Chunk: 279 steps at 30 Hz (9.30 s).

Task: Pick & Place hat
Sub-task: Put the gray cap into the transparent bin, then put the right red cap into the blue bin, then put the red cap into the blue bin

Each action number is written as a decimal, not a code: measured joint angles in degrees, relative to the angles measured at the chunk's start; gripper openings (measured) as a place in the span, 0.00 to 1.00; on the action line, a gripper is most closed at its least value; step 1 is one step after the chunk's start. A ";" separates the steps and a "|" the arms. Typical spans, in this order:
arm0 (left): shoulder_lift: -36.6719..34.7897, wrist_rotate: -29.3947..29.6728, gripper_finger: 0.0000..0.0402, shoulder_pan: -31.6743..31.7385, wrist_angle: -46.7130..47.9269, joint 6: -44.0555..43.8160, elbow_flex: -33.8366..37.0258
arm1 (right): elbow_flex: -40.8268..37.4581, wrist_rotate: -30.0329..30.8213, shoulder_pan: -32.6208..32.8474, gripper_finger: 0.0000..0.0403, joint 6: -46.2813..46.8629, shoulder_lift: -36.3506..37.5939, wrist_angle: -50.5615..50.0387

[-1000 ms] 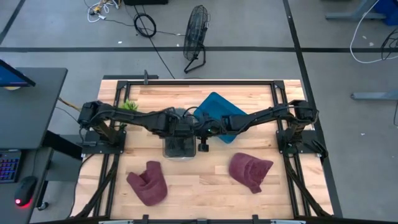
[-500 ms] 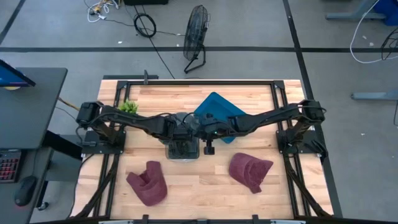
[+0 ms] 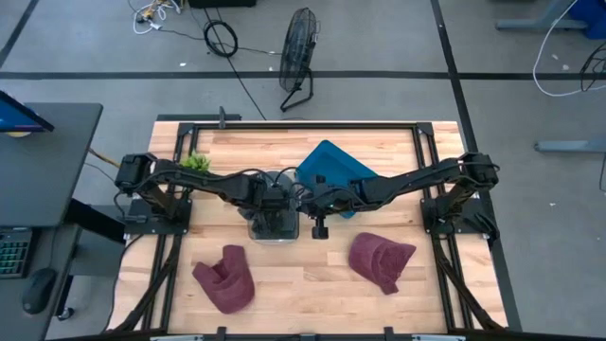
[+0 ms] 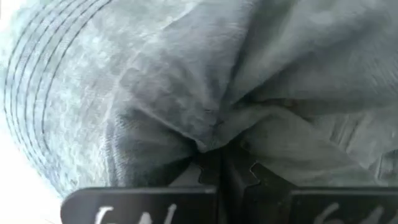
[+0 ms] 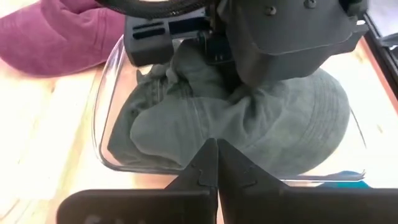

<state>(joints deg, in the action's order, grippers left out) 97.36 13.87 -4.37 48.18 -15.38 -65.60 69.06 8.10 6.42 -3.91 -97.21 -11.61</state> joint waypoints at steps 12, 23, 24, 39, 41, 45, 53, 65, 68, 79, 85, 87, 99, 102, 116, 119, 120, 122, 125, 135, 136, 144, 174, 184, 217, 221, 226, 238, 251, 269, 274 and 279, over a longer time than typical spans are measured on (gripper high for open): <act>-1.07 0.08 0.03 -4.92 14.76 -2.66 -18.70 | 0.00 0.00 0.04 0.00 -1.06 -0.02 3.32; -1.24 16.87 0.01 -12.45 24.77 -10.46 -22.89 | -0.01 0.91 -1.41 0.00 -4.49 -4.89 19.93; -1.27 16.86 0.01 -12.70 26.57 -12.64 -22.86 | -0.02 0.92 -1.88 0.00 -4.14 -5.60 19.82; -1.41 15.90 0.01 -12.70 29.52 -22.70 -16.91 | 0.39 -4.89 -4.28 0.00 3.33 -15.55 16.17; -1.40 13.56 0.01 -12.29 26.41 -21.52 -15.58 | 0.31 -6.59 -4.32 0.00 3.37 -15.58 15.85; -1.46 10.54 0.01 -11.48 19.12 -17.78 -12.58 | 0.13 -7.28 -4.31 0.00 3.44 -15.39 17.43; -1.81 4.83 0.01 -9.15 6.18 -16.02 -2.09 | -0.13 -7.76 -4.19 0.00 2.83 -14.14 18.95; -1.37 4.24 0.01 -8.95 4.92 -11.53 -1.98 | -0.35 -2.66 -1.04 0.00 0.31 -0.18 5.62; -1.33 7.29 0.01 -10.12 9.75 -11.08 -8.66 | -0.24 2.01 0.08 0.00 -1.02 5.20 -1.01; -1.38 12.90 0.01 -13.87 22.74 -11.16 -23.08 | -0.04 7.64 6.82 0.00 -0.36 23.96 -20.52; -1.40 18.23 0.01 -17.97 21.73 -11.34 -25.97 | -0.02 4.79 12.30 0.01 9.36 31.18 -33.64; -1.40 20.30 0.01 -19.76 21.53 -12.87 -26.66 | -0.02 4.10 14.34 0.03 16.38 31.78 -38.04; -1.36 28.15 0.20 -22.82 21.97 -20.02 -26.69 | -0.09 -1.68 26.38 0.36 31.99 22.94 -58.00; -1.36 28.75 0.27 -22.09 21.94 -19.97 -26.69 | -0.10 -1.68 28.60 0.43 31.02 18.85 -59.45; -1.36 28.89 0.38 -21.15 21.92 -18.02 -26.71 | -0.11 -4.24 28.62 0.50 23.94 -0.05 -56.92; -1.36 28.89 0.38 -21.15 21.92 -17.52 -26.71 | -0.11 -3.90 27.60 0.50 21.40 -2.59 -56.79; -1.36 28.89 0.38 -21.15 21.92 -17.19 -26.71 | -0.11 -3.59 27.27 0.50 21.00 -3.22 -56.79; -1.34 28.89 0.38 -21.15 21.91 -16.94 -26.74 | -0.11 -3.45 26.64 0.50 20.38 -4.44 -56.77; -1.34 28.87 0.38 -21.15 21.92 -16.92 -26.74 | -0.11 -4.12 26.18 0.45 17.76 -5.52 -56.07; -1.31 28.83 0.38 -21.15 21.90 -16.96 -26.74 | -0.11 -3.91 25.94 0.04 17.87 -3.83 -59.02; -1.31 28.81 0.38 -21.15 21.92 -16.96 -26.74 | -0.11 -4.02 25.93 0.05 19.00 -2.77 -60.42; -1.29 28.78 0.38 -21.15 21.88 -18.44 -26.75 | -0.11 3.67 23.88 0.02 26.79 11.41 -68.09; -1.29 32.81 0.38 -21.08 20.64 -17.39 -26.76 | -11.40 30.45 -9.89 0.00 -10.67 7.92 -28.19; -1.29 32.81 0.38 -21.08 20.63 -17.42 -26.76 | -13.33 31.28 -10.37 0.03 -19.63 5.57 -19.68; -4.02 1.97 0.33 -33.79 28.63 -58.95 -19.87 | 4.05 29.97 5.89 0.38 -0.63 6.25 -43.36; -3.84 -0.88 0.32 -37.58 27.46 -70.00 -14.98 | 4.48 29.93 7.75 0.38 -0.85 6.25 -41.51; -3.87 -1.27 0.32 -41.27 19.96 -79.70 -9.45 | 4.48 29.75 9.07 0.38 0.69 6.25 -40.37; -3.85 -1.30 0.32 -42.78 3.90 -86.53 2.20 | 4.49 25.36 9.57 0.38 0.90 6.25 -35.88; -3.85 -8.90 0.03 -43.33 -3.39 -66.66 3.11 | 4.50 18.28 9.53 0.38 -0.08 6.25 -28.16; -3.85 -7.33 0.02 -47.31 -3.31 5.99 -14.88 | 4.52 -10.73 11.08 0.38 -17.53 6.07 -3.54; -3.85 -1.96 0.01 -45.88 -3.35 18.54 -16.41 | 4.55 -13.44 10.96 0.38 -15.39 4.71 1.31; -3.85 -2.56 0.01 -41.50 -3.22 28.15 -16.68 | 4.55 -20.69 10.93 0.38 -15.01 2.93 3.92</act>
<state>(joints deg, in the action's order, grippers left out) 93.51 11.31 -45.87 44.96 12.77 -82.28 73.60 -12.60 17.34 -18.93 -94.28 -7.70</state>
